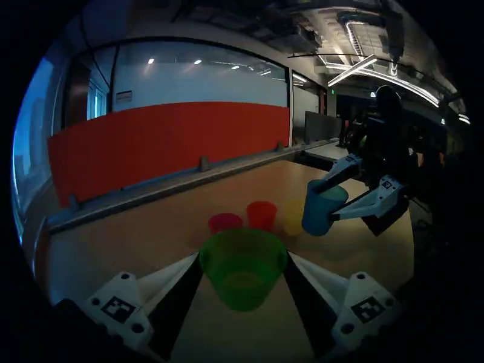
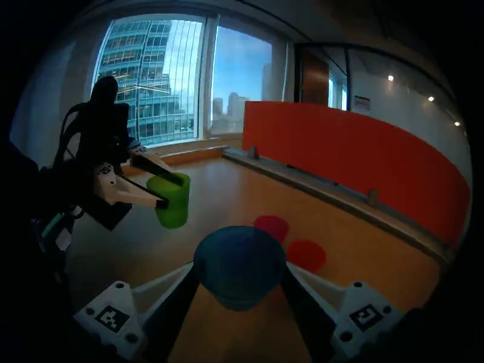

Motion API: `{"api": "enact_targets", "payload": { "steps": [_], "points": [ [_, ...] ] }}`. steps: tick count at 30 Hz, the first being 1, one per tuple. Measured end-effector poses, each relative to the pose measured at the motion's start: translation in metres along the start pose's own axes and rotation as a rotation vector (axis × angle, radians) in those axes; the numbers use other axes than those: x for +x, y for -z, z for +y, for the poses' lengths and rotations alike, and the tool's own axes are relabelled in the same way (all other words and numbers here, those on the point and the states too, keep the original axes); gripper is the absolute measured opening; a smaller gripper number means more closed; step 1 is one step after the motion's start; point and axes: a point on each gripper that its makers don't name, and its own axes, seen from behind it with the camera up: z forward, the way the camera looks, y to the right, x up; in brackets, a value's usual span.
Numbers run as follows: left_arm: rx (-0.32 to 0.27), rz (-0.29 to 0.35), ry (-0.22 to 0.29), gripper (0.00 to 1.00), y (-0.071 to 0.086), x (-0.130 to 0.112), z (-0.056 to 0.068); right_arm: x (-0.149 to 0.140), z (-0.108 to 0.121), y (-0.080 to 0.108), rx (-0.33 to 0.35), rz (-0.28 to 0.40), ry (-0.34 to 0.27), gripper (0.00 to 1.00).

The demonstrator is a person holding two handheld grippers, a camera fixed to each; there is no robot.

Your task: Pour water

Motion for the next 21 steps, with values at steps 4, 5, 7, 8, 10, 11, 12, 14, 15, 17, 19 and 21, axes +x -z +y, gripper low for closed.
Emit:
{"api": "enact_targets", "payload": {
  "steps": [4, 5, 7, 8, 10, 11, 12, 14, 15, 17, 19, 21],
  "points": [
    [0.012, 0.04, 0.005, 0.88, 0.005, 0.012, -0.004, 0.01, 0.0, 0.001, -0.006, 0.029, 0.007, 0.9],
    [0.015, 0.05, 0.005, 0.88, 0.006, 0.014, -0.004, 0.013, 0.0, 0.001, -0.008, 0.036, 0.007, 0.9],
    [0.02, 0.068, 0.005, 0.88, 0.008, 0.019, -0.005, 0.018, 0.0, 0.001, -0.013, 0.054, 0.007, 0.9],
    [0.022, 0.076, 0.005, 0.88, 0.009, 0.022, -0.005, 0.021, 0.0, 0.001, -0.015, 0.063, 0.007, 0.9],
    [0.026, 0.092, 0.006, 0.88, 0.011, 0.026, -0.005, 0.026, -0.001, 0.001, -0.018, 0.082, 0.004, 0.91],
    [0.027, 0.1, 0.007, 0.88, 0.012, 0.028, -0.005, 0.028, -0.001, 0.001, -0.019, 0.091, 0.003, 0.91],
    [0.028, 0.108, 0.007, 0.88, 0.012, 0.03, -0.005, 0.03, -0.002, 0.002, -0.019, 0.1, 0.001, 0.91],
    [0.029, 0.123, 0.006, 0.88, 0.014, 0.034, -0.005, 0.034, -0.002, 0.002, -0.019, 0.116, -0.003, 0.91],
    [0.031, 0.132, 0.004, 0.88, 0.015, 0.036, -0.005, 0.035, -0.002, 0.003, -0.019, 0.122, -0.005, 0.91],
    [0.034, 0.148, 0.002, 0.88, 0.017, 0.041, -0.006, 0.038, -0.003, 0.003, -0.02, 0.132, -0.008, 0.91],
    [0.042, 0.166, 0.001, 0.88, 0.019, 0.046, -0.007, 0.041, -0.003, 0.004, -0.022, 0.142, -0.005, 0.91],
    [0.048, 0.182, 0.001, 0.88, 0.021, 0.05, -0.008, 0.044, -0.003, 0.005, -0.024, 0.152, 0.0, 0.91]
  ]
}}
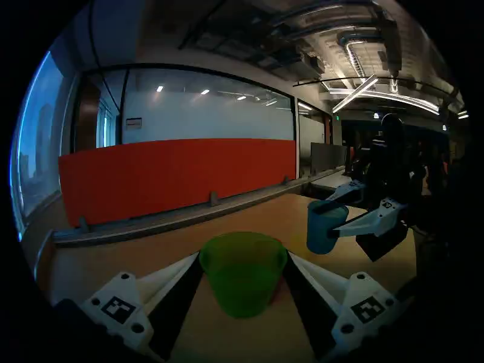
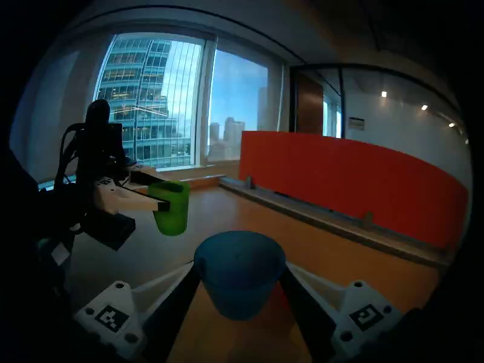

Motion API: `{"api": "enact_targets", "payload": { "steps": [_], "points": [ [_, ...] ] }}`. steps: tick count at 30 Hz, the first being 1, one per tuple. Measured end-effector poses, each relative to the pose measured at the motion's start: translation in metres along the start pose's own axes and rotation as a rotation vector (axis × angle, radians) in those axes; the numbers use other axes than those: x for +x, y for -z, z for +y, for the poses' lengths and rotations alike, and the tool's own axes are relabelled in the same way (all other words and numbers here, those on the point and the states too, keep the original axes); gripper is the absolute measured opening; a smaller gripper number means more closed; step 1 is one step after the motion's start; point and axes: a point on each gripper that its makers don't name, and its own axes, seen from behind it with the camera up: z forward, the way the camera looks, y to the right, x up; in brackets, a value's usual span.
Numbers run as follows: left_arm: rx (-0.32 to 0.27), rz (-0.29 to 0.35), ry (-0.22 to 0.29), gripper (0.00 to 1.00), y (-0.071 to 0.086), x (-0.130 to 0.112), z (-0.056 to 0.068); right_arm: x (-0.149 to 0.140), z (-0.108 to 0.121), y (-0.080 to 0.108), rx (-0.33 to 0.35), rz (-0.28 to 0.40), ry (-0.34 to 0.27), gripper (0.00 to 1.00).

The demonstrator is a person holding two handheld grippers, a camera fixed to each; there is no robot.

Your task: Pour water

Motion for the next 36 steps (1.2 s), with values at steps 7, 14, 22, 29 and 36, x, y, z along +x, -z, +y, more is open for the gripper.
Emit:
{"api": "enact_targets", "payload": {
  "steps": [7, 14, 22, 29, 36],
  "points": [
    [0.002, 0.031, -0.001, 0.88, 0.003, 0.011, 0.001, 0.012, -0.003, 0.002, 0.002, 0.037, 0.013, 0.91],
    [0.003, 0.048, -0.009, 0.88, 0.007, 0.016, 0.003, 0.023, -0.005, 0.002, 0.003, 0.073, 0.015, 0.91],
    [0.001, 0.051, -0.019, 0.88, 0.007, 0.021, 0.003, 0.035, -0.01, 0.004, 0.011, 0.099, 0.023, 0.91],
    [0.006, 0.058, -0.035, 0.88, 0.008, 0.024, 0.001, 0.036, -0.014, 0.004, 0.021, 0.103, 0.019, 0.91],
    [0.022, 0.06, -0.078, 0.88, 0.011, 0.031, -0.002, 0.037, -0.024, 0.003, 0.049, 0.1, 0.014, 0.9]
  ]
}}
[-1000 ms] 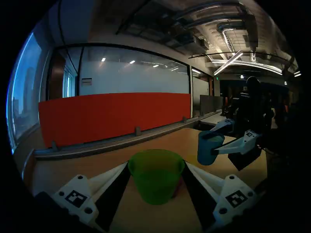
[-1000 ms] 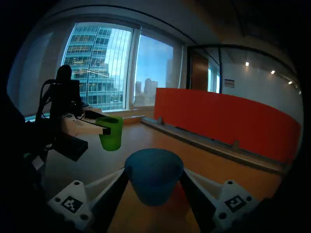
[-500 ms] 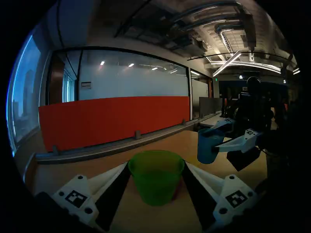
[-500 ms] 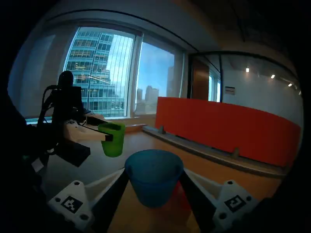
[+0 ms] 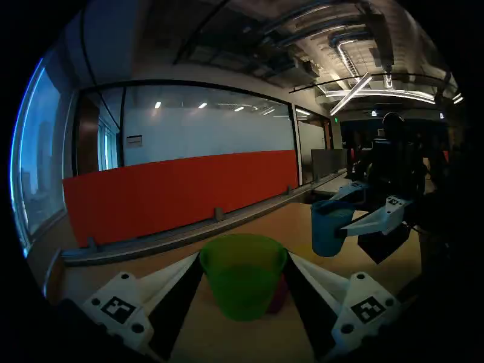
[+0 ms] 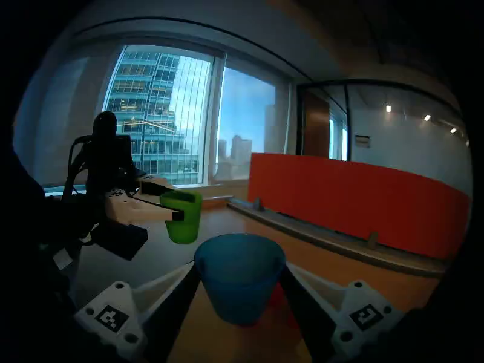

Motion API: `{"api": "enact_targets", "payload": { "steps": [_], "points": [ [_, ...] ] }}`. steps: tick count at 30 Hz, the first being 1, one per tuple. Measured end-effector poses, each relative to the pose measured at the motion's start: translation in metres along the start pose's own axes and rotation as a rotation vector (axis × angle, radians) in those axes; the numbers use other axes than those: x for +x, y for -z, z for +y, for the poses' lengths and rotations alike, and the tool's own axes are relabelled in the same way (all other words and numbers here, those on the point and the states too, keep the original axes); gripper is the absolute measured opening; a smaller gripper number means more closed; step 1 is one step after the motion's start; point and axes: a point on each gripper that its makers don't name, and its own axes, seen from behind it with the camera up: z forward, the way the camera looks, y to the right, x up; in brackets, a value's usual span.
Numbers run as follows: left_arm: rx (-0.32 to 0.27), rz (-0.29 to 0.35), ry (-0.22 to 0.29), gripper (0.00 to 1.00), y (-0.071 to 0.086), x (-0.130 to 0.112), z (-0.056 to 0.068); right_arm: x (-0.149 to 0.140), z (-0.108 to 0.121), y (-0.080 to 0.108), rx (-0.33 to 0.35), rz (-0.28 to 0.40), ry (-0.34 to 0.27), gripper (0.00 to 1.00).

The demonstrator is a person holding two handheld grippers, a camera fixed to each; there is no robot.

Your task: Pour water

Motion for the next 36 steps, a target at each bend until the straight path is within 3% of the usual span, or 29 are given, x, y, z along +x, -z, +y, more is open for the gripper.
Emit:
{"api": "enact_targets", "payload": {
  "steps": [36],
  "points": [
    [0.052, 0.041, -0.348, 0.88, 0.005, 0.063, -0.005, -0.007, -0.05, -0.025, 0.124, 0.005, -0.013, 0.9]
  ]
}}
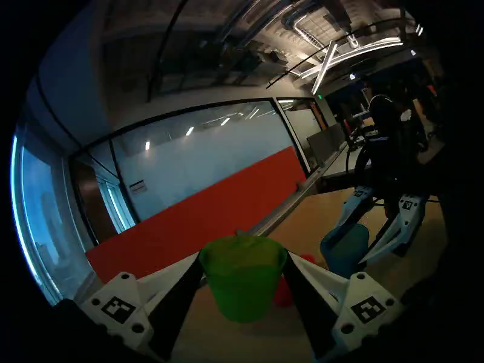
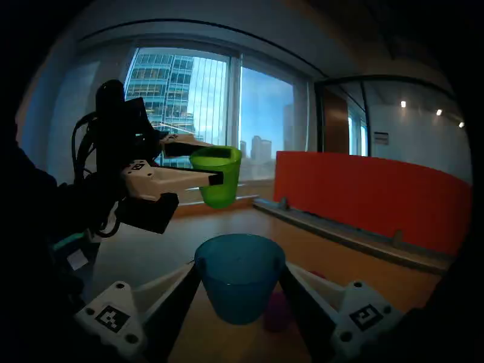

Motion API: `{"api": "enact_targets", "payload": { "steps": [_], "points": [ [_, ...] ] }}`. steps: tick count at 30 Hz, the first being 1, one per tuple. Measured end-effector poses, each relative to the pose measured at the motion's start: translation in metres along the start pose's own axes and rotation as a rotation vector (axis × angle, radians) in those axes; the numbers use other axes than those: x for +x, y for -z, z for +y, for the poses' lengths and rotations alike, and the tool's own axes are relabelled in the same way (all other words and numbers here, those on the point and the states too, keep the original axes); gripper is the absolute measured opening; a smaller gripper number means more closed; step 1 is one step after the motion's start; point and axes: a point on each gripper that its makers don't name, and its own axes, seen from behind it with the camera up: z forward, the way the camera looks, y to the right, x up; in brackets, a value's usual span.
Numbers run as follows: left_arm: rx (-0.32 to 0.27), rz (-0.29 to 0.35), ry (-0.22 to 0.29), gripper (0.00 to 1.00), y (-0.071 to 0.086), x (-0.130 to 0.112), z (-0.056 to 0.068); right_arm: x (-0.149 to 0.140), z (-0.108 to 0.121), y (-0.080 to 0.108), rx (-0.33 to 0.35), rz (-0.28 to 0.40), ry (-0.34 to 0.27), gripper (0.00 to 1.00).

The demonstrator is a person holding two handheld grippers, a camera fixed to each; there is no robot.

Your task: Pour water

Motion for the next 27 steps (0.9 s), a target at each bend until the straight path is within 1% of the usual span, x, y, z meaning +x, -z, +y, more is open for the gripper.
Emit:
{"api": "enact_targets", "payload": {
  "steps": [5, 18, 27],
  "points": [
    [0.006, -0.005, -0.05, 0.88, -0.001, 0.005, -0.002, 0.0, -0.004, -0.006, 0.013, 0.004, -0.001, 0.9],
    [0.012, -0.004, -0.171, 0.88, 0.001, 0.021, -0.004, -0.003, -0.016, -0.019, 0.047, 0.007, -0.009, 0.9],
    [0.019, -0.008, -0.238, 0.88, 0.001, 0.029, -0.003, -0.002, -0.022, -0.024, 0.062, 0.012, -0.011, 0.9]
  ]
}}
